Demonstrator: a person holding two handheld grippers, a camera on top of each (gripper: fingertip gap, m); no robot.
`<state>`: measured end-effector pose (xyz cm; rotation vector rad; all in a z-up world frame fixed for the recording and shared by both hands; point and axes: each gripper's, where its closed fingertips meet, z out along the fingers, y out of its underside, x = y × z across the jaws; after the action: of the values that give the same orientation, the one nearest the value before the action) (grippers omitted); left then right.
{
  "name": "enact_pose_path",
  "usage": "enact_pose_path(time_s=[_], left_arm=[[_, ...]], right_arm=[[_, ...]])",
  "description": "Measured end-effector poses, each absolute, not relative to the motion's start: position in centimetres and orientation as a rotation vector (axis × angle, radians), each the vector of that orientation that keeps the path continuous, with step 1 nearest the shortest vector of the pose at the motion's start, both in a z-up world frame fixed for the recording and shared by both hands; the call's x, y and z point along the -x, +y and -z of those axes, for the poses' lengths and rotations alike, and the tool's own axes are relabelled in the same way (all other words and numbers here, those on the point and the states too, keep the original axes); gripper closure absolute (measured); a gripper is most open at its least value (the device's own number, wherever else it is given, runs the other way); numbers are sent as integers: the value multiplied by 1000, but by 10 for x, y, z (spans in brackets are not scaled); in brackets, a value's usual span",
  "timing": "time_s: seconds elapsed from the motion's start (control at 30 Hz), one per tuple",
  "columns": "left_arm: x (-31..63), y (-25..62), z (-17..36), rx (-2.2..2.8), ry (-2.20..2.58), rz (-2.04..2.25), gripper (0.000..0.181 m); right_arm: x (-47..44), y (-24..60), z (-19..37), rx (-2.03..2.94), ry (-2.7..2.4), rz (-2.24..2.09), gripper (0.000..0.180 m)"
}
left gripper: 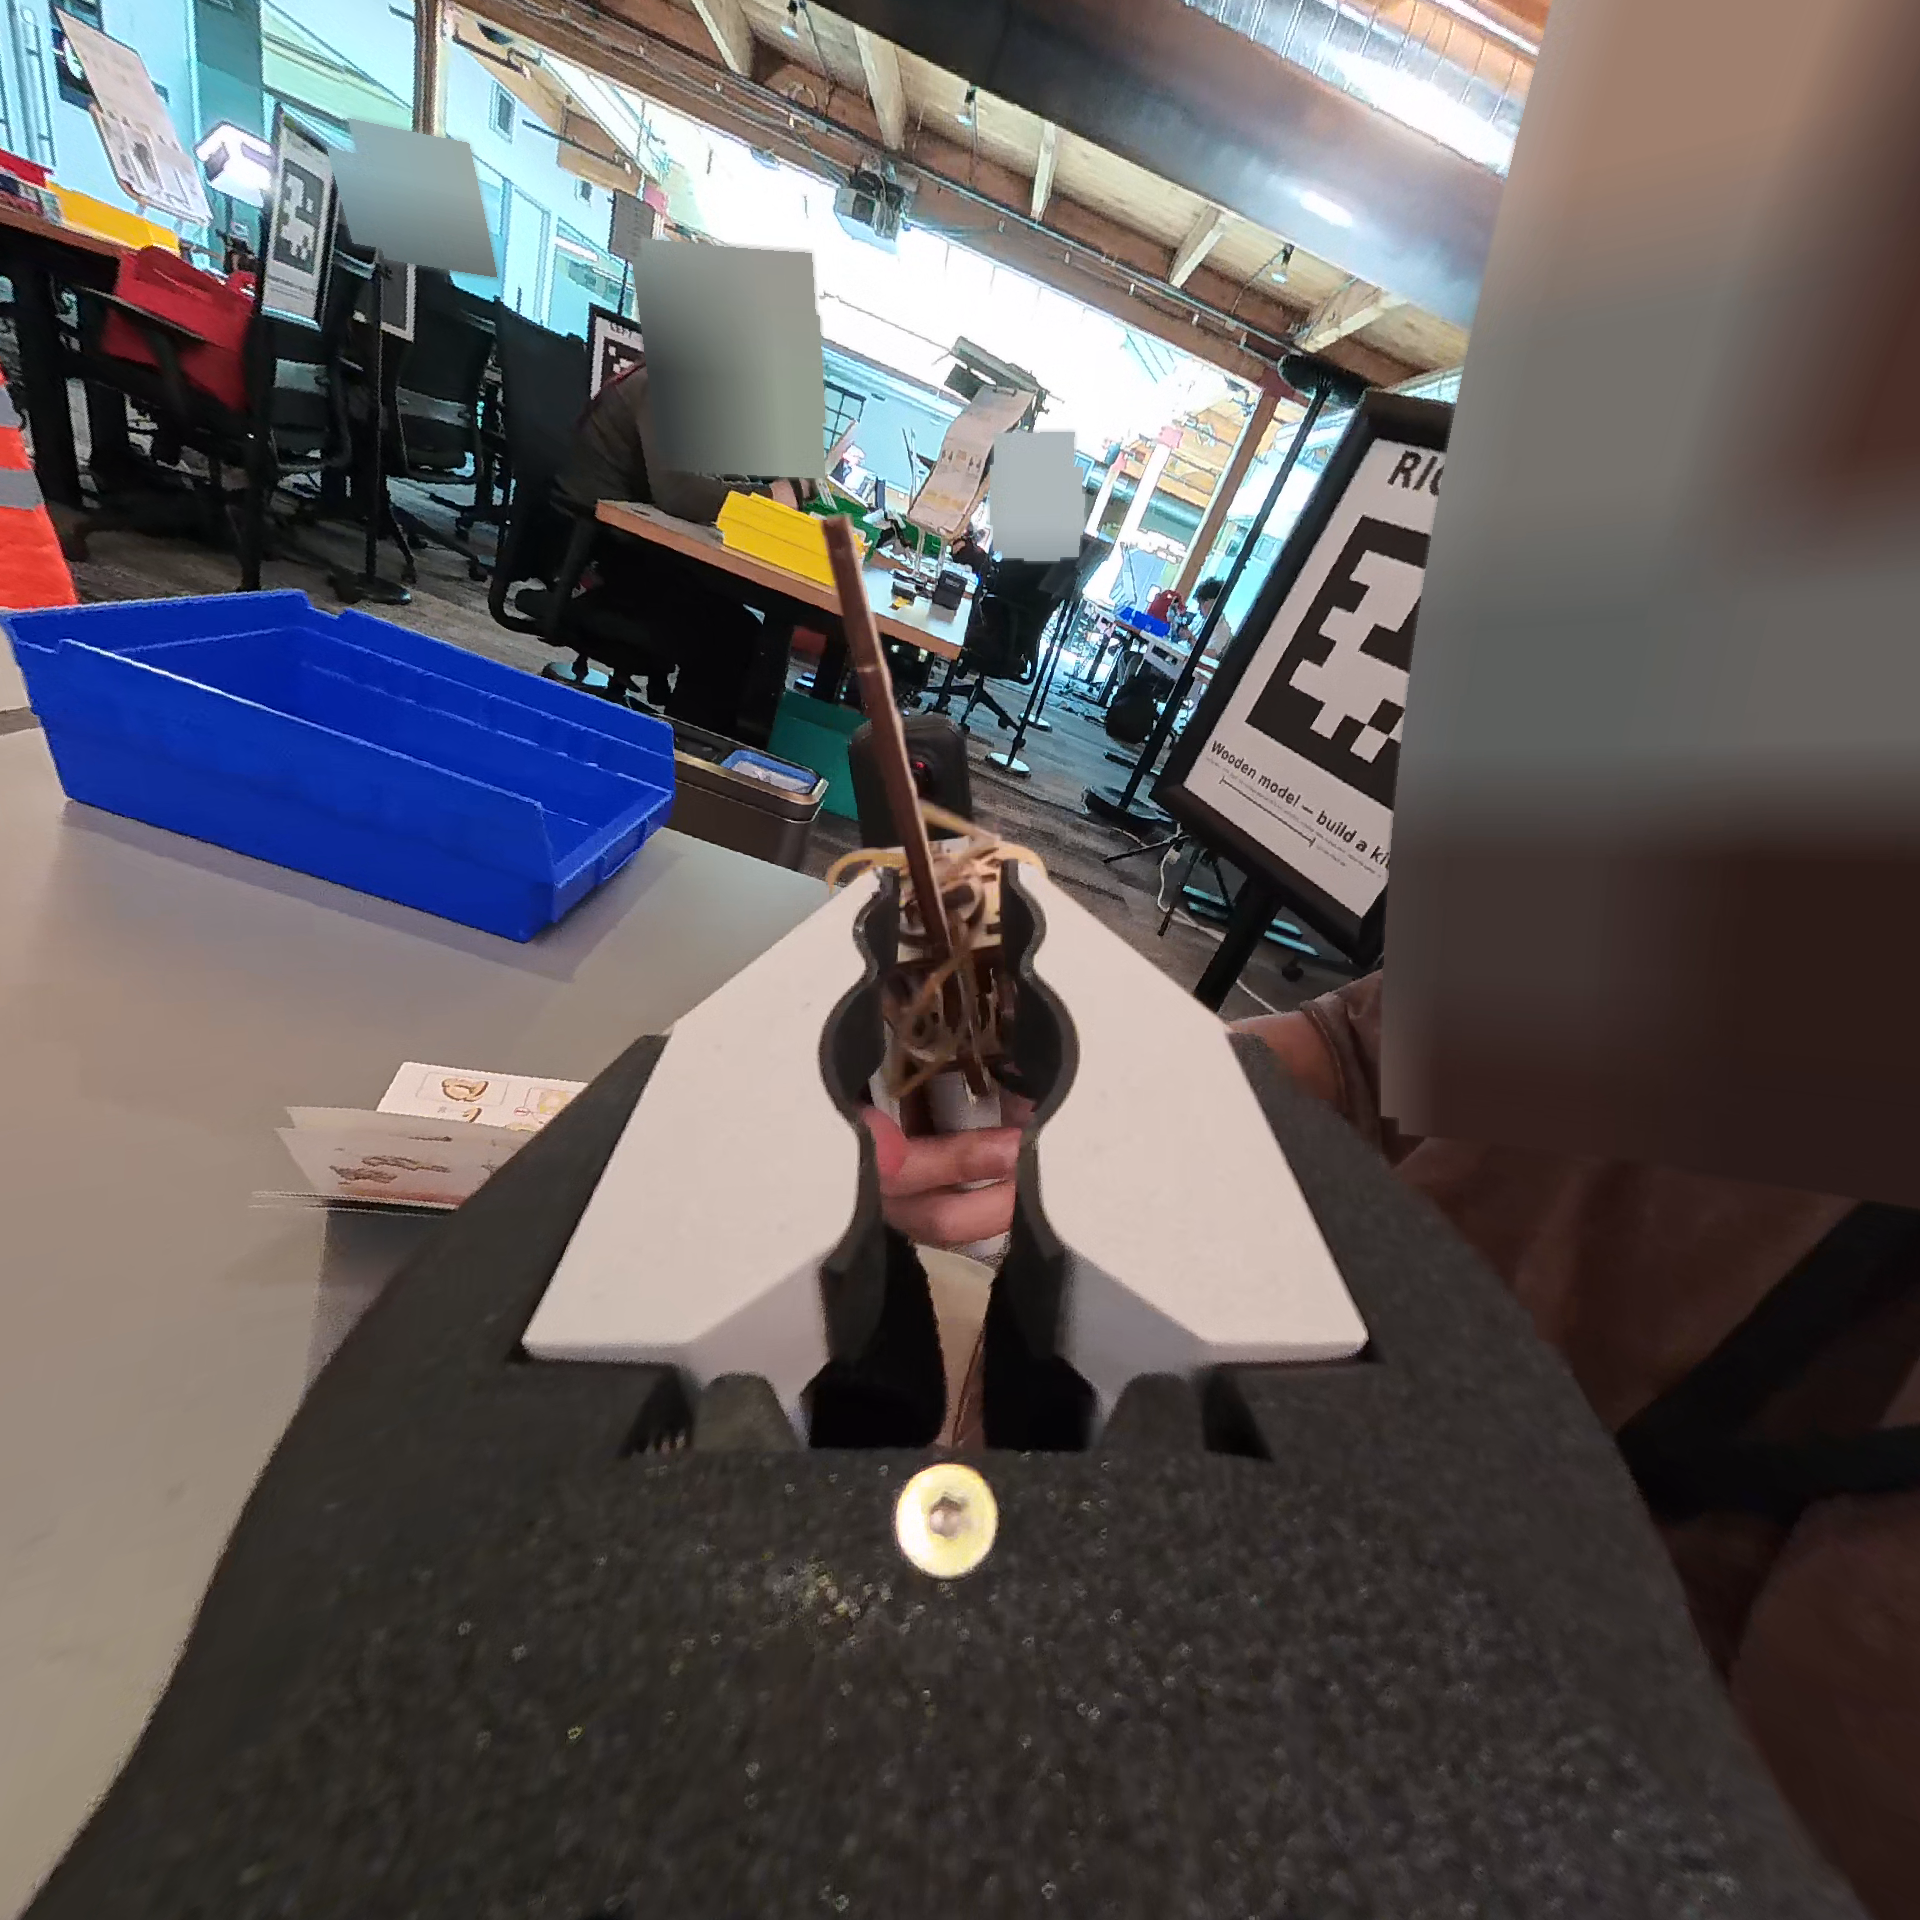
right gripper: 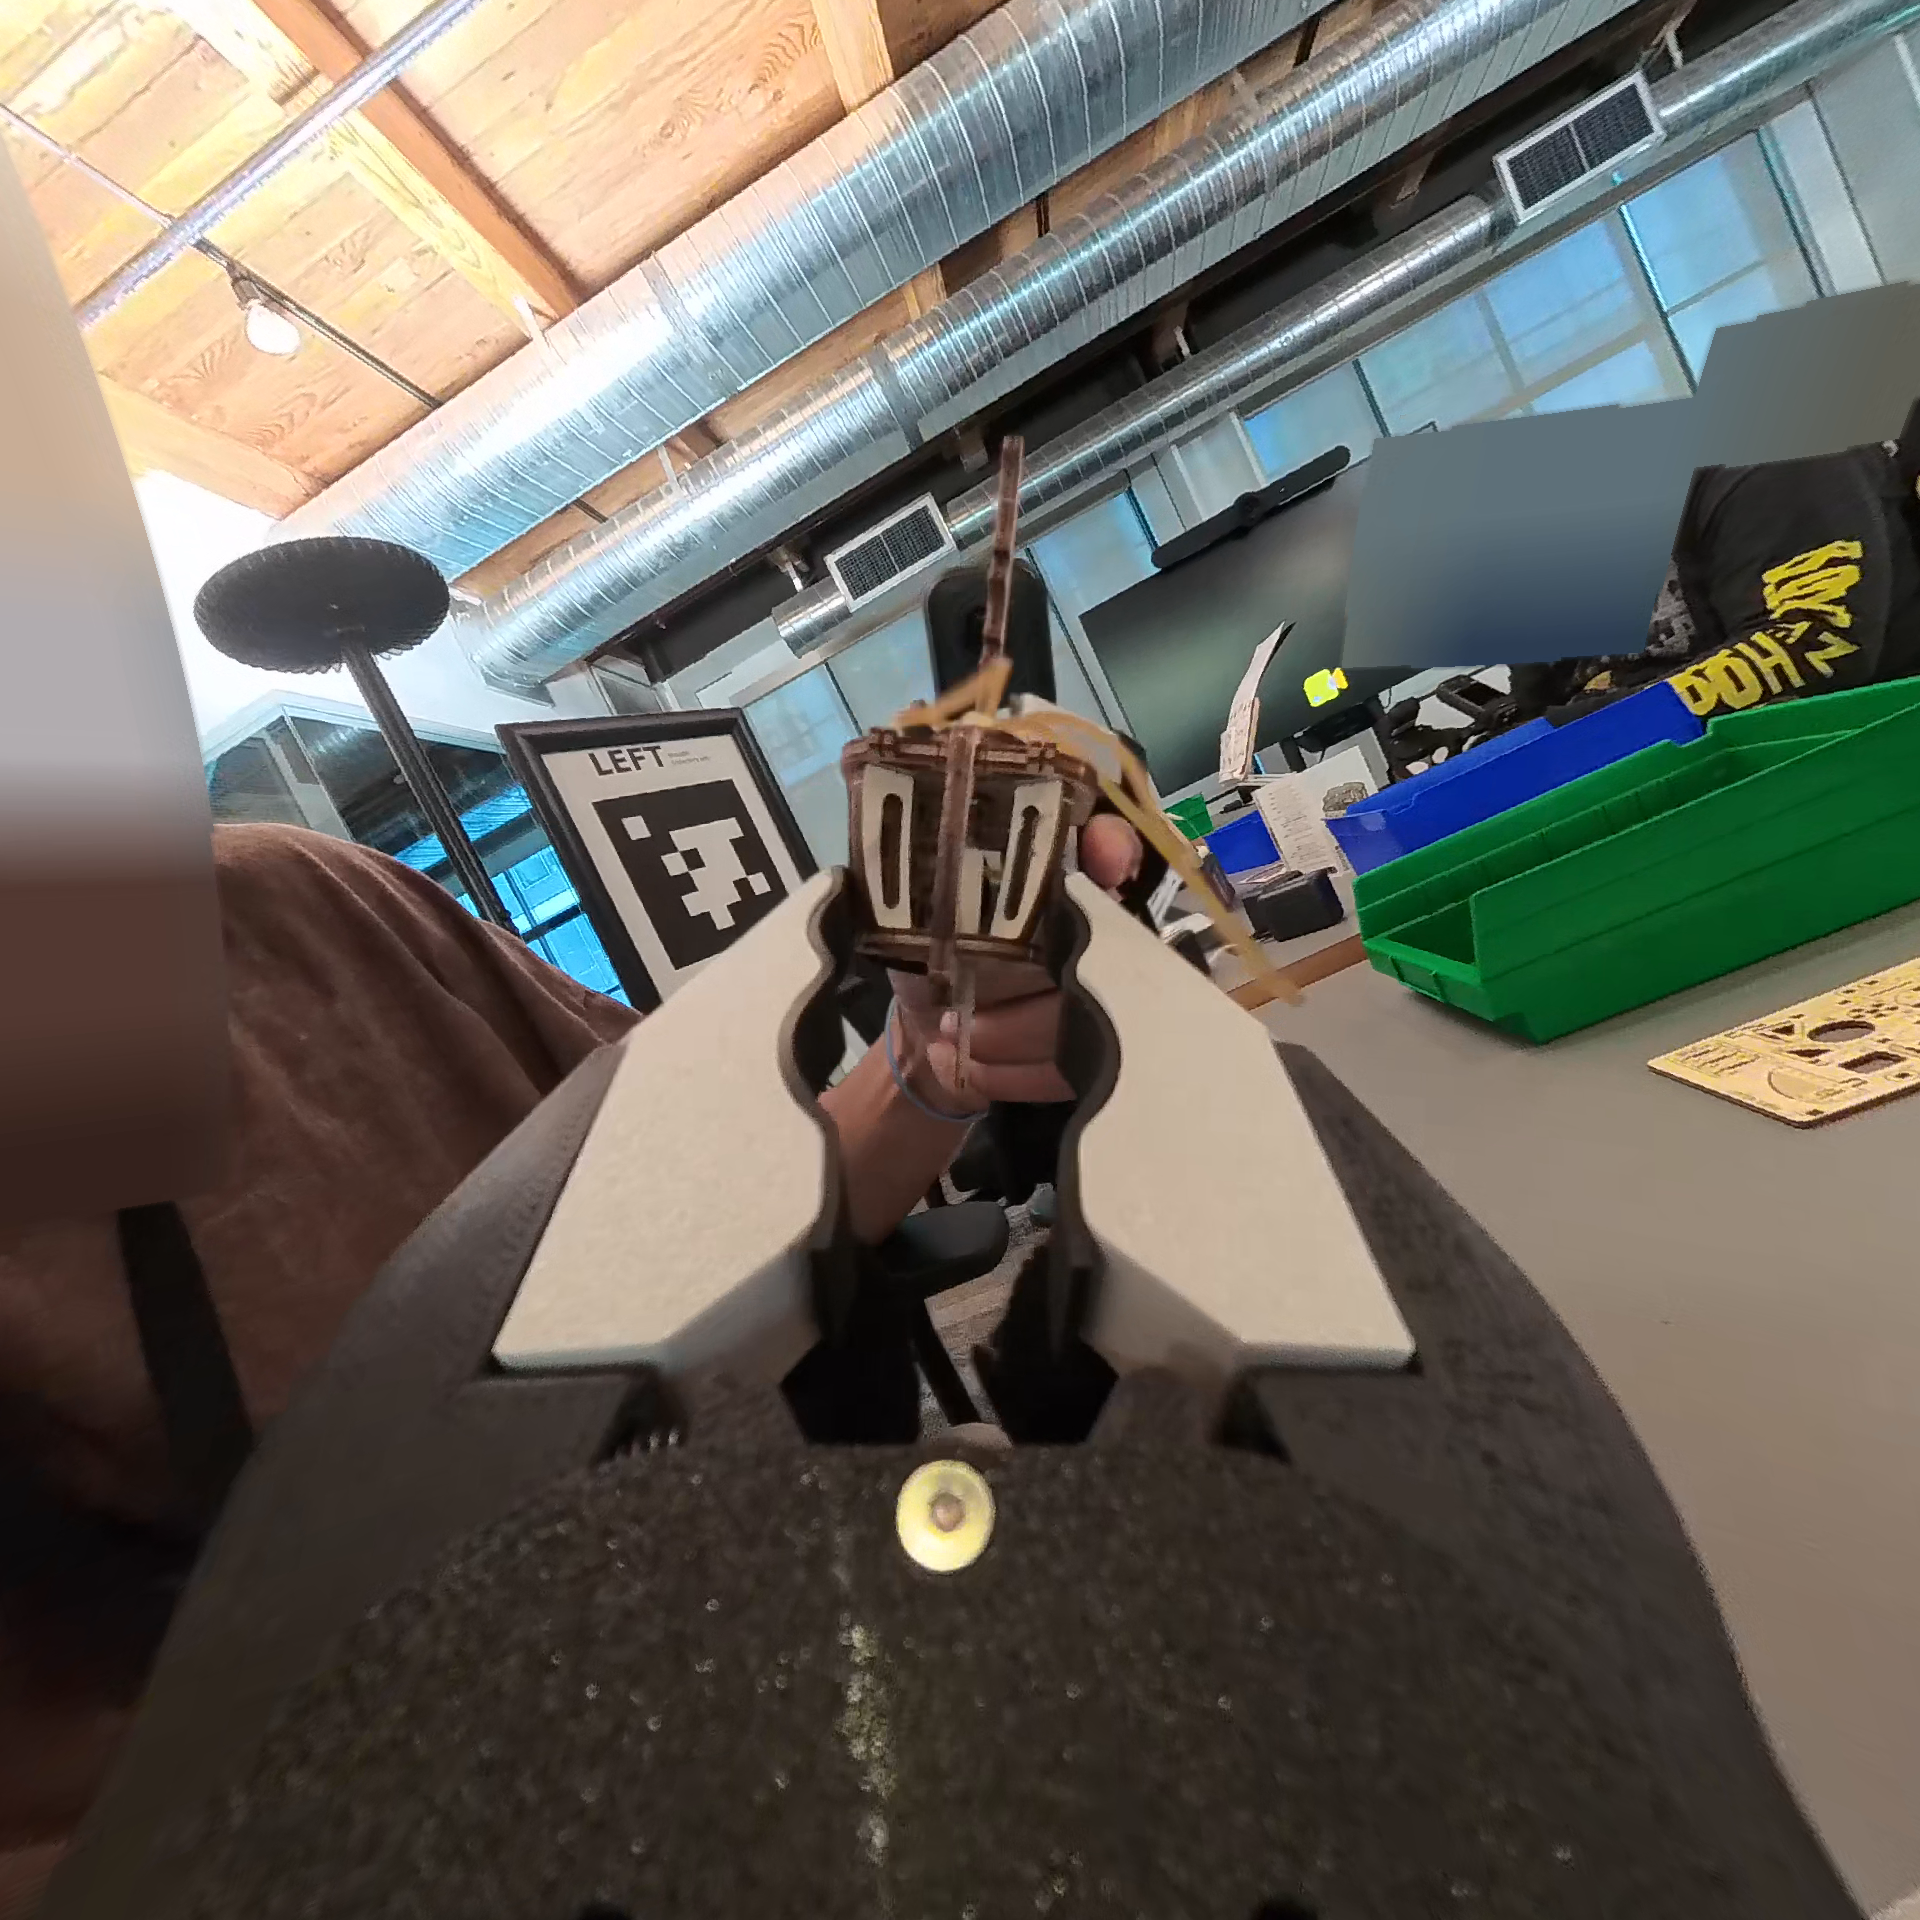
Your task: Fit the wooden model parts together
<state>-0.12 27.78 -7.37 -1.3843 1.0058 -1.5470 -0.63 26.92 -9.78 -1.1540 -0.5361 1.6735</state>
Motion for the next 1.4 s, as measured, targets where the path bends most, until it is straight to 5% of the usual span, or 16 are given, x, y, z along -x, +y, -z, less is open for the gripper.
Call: enact_pose_path(time_s=[0.33, 0.5, 1.4], left_arm=[[0, 283, 79, 1420, 999, 1505, 165], [1, 294, 88, 1514, 985, 1410, 150], [5, 297, 108, 1756, 1022, 1229, 168]], right_arm=[[8, 269, 101, 1175, -567, -1632, 144], [12, 276, 113, 1242, -619, -1465, 144], [14, 279, 121, 1267, -674, -1312, 144]])
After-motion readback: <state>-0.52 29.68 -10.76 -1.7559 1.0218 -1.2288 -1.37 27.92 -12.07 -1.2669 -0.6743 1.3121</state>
